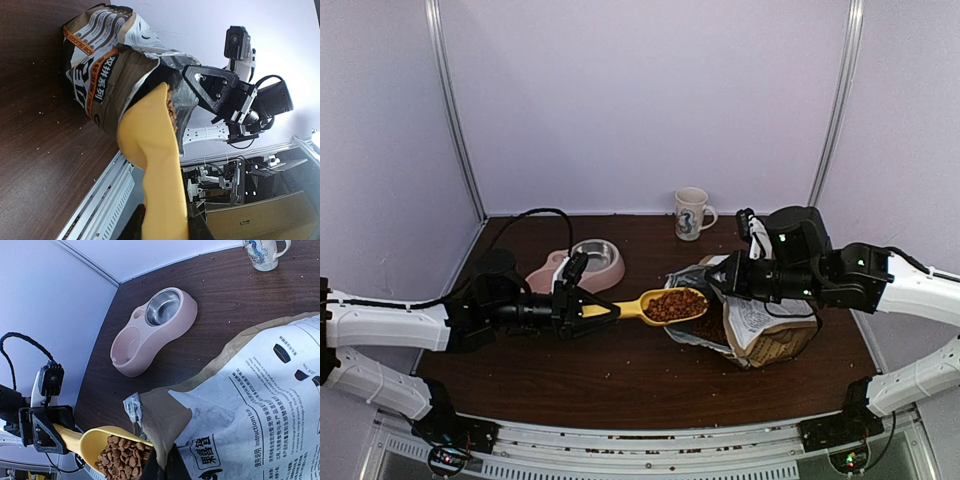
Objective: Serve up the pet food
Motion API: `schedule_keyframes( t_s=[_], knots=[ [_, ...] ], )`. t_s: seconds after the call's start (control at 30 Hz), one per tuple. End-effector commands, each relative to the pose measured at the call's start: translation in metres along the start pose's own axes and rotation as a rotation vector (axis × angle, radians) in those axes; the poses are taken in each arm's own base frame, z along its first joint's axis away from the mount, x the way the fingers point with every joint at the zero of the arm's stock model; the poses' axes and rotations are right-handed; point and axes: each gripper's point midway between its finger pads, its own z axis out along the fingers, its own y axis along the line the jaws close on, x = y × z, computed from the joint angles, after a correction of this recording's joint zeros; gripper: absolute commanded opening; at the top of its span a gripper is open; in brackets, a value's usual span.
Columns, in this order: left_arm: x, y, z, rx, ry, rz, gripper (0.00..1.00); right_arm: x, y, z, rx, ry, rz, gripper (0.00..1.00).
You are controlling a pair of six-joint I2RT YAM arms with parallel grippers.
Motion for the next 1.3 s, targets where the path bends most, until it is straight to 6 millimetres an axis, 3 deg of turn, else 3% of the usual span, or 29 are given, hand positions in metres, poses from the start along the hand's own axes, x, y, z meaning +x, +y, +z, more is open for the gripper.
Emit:
schedule_keyframes(
  t_s=[0.0, 0.23, 0.8, 1.0, 1.27],
  knots=[
    [-0.01, -0.032, -0.005, 0.116, -0.037, 0.047, 0.01, -0.025, 0.02, -0.01, -0.078, -0.093, 0.026, 0.0],
    [-0.013, -0.047, -0.011, 0.166, -0.042, 0.029, 0.01, -0.027, 0.019, -0.011, -0.07, -0.102, 0.023, 0.0],
    [-0.03, -0.044, -0.045, 0.132, -0.136, 0.005, 0.0, -0.031, 0.016, -0.014, -0.053, -0.12, 0.019, 0.0],
    [-0.053, -0.031, -0.075, 0.097, -0.263, -0.008, 0.0, -0.031, 0.014, -0.014, -0.047, -0.121, 0.018, 0.0],
    [-0.083, -0.001, -0.129, 0.01, -0.451, -0.031, 0.0, -0.033, 0.013, -0.016, -0.04, -0.128, 0.013, 0.0]
  ],
)
